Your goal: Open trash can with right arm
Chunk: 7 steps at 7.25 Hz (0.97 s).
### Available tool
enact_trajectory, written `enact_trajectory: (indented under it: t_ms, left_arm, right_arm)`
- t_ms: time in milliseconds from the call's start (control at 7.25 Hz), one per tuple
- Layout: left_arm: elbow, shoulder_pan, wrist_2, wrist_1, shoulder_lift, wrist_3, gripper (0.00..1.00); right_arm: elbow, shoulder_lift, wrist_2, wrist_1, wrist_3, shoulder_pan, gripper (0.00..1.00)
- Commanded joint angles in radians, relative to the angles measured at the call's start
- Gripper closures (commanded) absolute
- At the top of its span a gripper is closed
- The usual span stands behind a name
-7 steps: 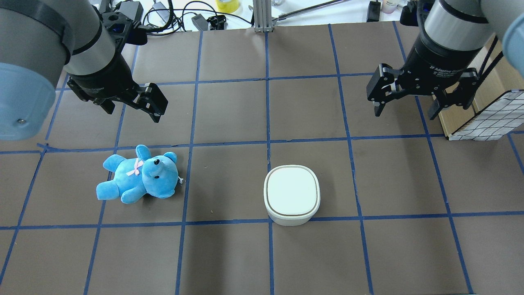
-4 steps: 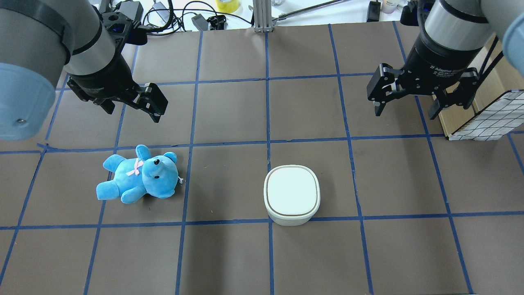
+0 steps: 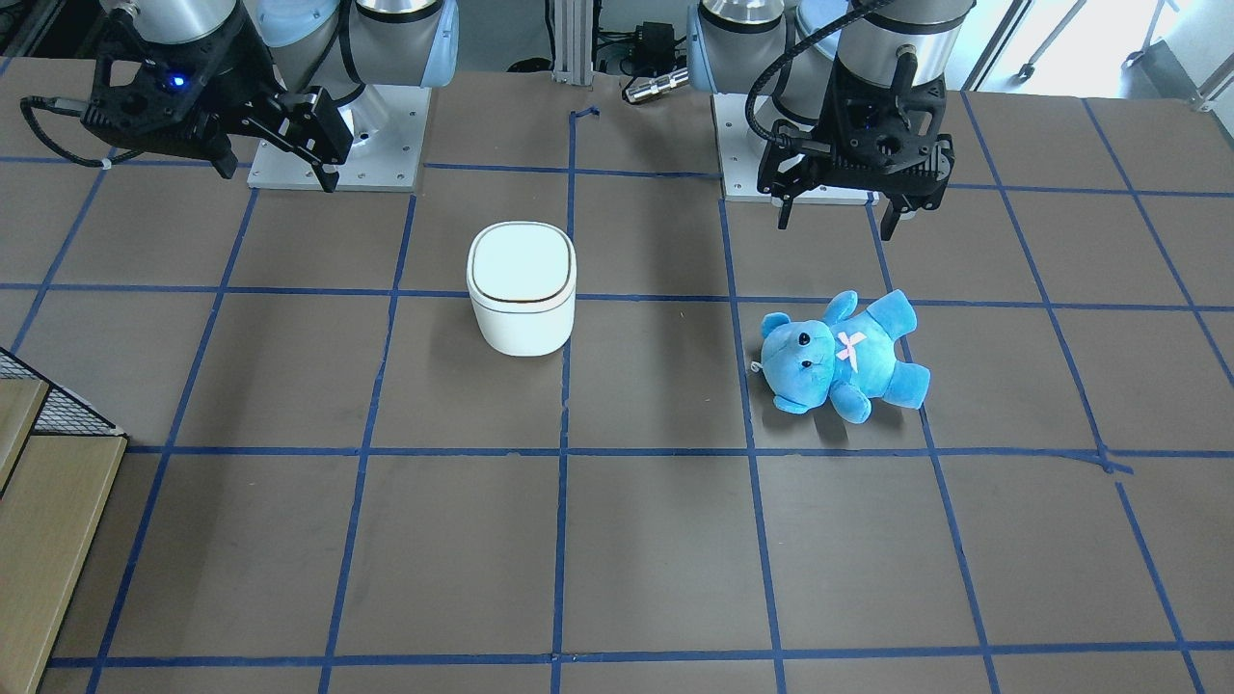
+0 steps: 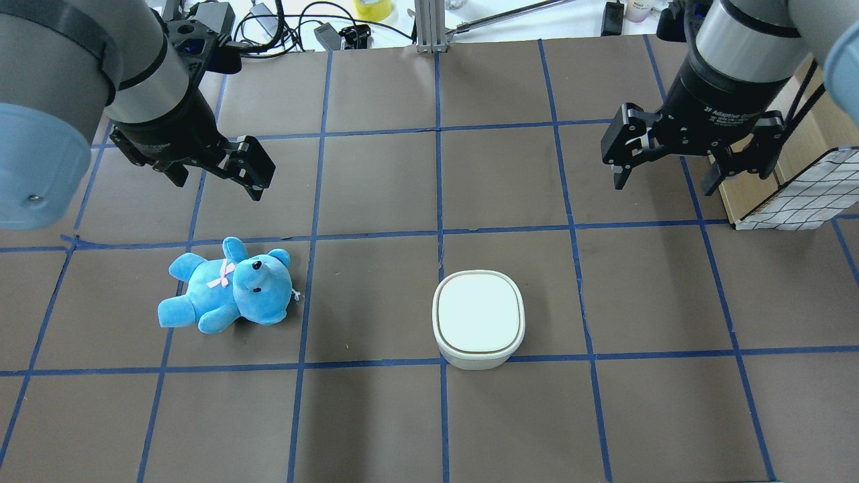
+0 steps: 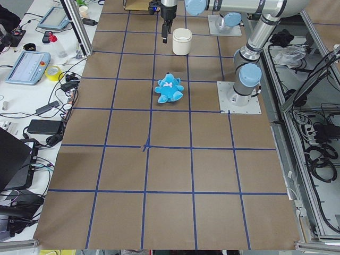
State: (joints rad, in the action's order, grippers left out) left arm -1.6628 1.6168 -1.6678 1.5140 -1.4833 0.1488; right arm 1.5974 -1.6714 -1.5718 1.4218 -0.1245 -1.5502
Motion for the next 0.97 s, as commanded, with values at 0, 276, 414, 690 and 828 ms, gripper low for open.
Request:
enact_trajectory:
  t_ms: [0,276,414,690,828]
  left_arm:
    - [0.000,0.000,0.000,0.000,0.000,0.000,0.00]
    - [0.000,0.000,0.000,0.000,0.000,0.000,0.00]
    - [0.000,0.000,0.000,0.000,0.000,0.000,0.00]
    - [0.000,0.000,0.000,0.000,0.000,0.000,0.00]
    - [0.000,0.000,0.000,0.000,0.000,0.000,0.00]
  right_arm:
    - [0.006,-0.002,0.001,-0.001,-0.003,-0.002,0.00]
    - [0.006,-0.002,0.001,-0.001,-0.003,-0.001,0.00]
    - [0.006,-0.002,0.001,-0.003,-0.003,-0.002,0.00]
    - [0.006,-0.002,0.003,-0.003,-0.004,-0.002,0.00]
    - [0.007,-0.002,0.009,-0.003,-0.012,-0.004,0.00]
